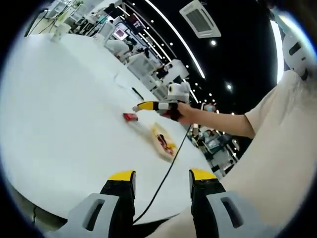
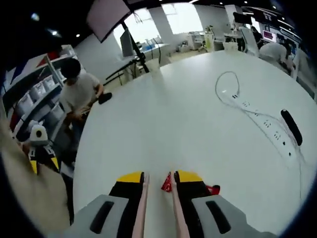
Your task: Place the target food into the container with the food tongs after gripping and lifting it, then release it inside without dropping or visibly crushing the food.
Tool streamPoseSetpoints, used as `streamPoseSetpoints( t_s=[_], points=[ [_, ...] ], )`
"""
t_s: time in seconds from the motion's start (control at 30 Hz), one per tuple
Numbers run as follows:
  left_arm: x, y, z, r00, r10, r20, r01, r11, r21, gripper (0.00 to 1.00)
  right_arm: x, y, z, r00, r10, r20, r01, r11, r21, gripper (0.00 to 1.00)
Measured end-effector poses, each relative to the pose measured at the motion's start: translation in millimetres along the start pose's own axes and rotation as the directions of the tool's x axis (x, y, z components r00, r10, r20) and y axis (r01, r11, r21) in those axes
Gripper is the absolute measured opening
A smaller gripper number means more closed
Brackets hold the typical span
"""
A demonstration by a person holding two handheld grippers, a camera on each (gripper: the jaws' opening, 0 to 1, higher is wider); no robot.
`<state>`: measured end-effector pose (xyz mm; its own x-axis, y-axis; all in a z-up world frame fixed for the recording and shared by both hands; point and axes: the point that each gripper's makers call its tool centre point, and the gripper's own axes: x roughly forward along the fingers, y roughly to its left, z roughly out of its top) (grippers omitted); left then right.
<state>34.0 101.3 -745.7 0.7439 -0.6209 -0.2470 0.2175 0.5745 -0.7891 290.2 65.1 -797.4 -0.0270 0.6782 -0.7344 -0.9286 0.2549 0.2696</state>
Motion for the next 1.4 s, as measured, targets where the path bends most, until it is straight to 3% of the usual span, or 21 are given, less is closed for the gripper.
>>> streamPoseSetpoints(
  t_s=[0.13, 0.23, 0.27, 0.33, 0.43, 0.47, 0.57, 0.63, 0.7, 0.83, 0.93, 0.97, 1.0, 1.23, 1.33, 1.4],
  points=[
    [2, -0.7, 0.6, 1.000, -0.003, 0.000, 0.003, 1.000, -0.001, 0.42, 0, -14, 0.4, 0.995, -0.090, -0.038, 0.088, 0.995, -0.056, 0.23],
    [2, -1.7, -0.9, 1.000, -0.004, -0.002, 0.004, 1.000, -0.002, 0.42, 2, -17, -2.0, 0.987, -0.114, -0.115, 0.082, 0.965, -0.248, 0.25],
    [2, -1.6, -1.7, 1.000, -0.004, -0.003, 0.004, 1.000, -0.003, 0.42, 4, -16, -2.5, 0.981, -0.121, -0.150, 0.060, 0.932, -0.358, 0.25],
    [2, -1.5, -3.8, 1.000, -0.003, -0.006, 0.003, 1.000, -0.005, 0.42, 8, -12, -7.4, 0.970, -0.115, -0.216, 0.004, 0.889, -0.457, 0.26],
    [1, -1.5, -5.1, 1.000, -0.002, -0.005, 0.002, 1.000, -0.009, 0.42, 11, -16, -11.6, 0.949, -0.146, -0.281, -0.050, 0.807, -0.588, 0.26],
    [0, -0.8, -5.3, 1.000, 0.001, -0.003, -0.001, 1.000, -0.011, 0.42, 12, -22, -12.0, 0.938, -0.173, -0.301, -0.070, 0.755, -0.652, 0.26],
    [-2, 0.0, -4.3, 1.000, 0.006, 0.006, -0.006, 1.000, -0.014, 0.42, 13, -27, -17.9, 0.920, -0.174, -0.350, -0.128, 0.713, -0.690, 0.26],
    [-3, 1.0, -3.7, 1.000, 0.011, 0.012, -0.011, 1.000, -0.015, 0.42, 14, -35, -23.8, 0.900, -0.201, -0.387, -0.154, 0.683, -0.714, 0.26],
    [-5, 2.2, -4.0, 1.000, 0.015, 0.019, -0.014, 1.000, -0.019, 0.42, 16, -40, -29.0, 0.888, -0.209, -0.409, -0.169, 0.679, -0.714, 0.26],
    [-8, 4.8, -4.6, 0.999, 0.023, 0.028, -0.022, 0.999, -0.025, 0.42, 20, -43, -31.2, 0.881, -0.215, -0.422, -0.179, 0.673, -0.717, 0.27],
    [-10, 6.7, -4.8, 0.999, 0.029, 0.035, -0.027, 0.999, -0.032, 0.42, 25, -42, -39.9, 0.869, -0.189, -0.457, -0.198, 0.714, -0.672, 0.28],
    [-11, 7.0, -4.7, 0.999, 0.030, 0.036, -0.029, 0.999, -0.033, 0.42, 25, -36, -40.0, 0.871, -0.152, -0.468, -0.221, 0.729, -0.648, 0.27],
    [-11, 7.6, -4.6, 0.999, 0.031, 0.037, -0.030, 0.999, -0.033, 0.42, 25, -43, -36.1, 0.869, -0.180, -0.461, -0.202, 0.722, -0.662, 0.28],
    [-11, 11.2, -1.1, 0.998, 0.031, 0.048, -0.029, 0.999, -0.041, 0.42, 29, -41, -37.5, 0.852, -0.158, -0.500, -0.257, 0.704, -0.662, 0.29],
    [-11, 12.3, 0.4, 0.998, 0.031, 0.050, -0.029, 0.999, -0.042, 0.42, 32, -36, -35.2, 0.866, -0.132, -0.482, -0.254, 0.715, -0.652, 0.32],
    [-11, 13.6, 1.2, 0.998, 0.032, 0.049, -0.030, 0.999, -0.042, 0.42, 37, -28, -39.4, 0.858, -0.098, -0.504, -0.286, 0.724, -0.628, 0.37]
  ],
)
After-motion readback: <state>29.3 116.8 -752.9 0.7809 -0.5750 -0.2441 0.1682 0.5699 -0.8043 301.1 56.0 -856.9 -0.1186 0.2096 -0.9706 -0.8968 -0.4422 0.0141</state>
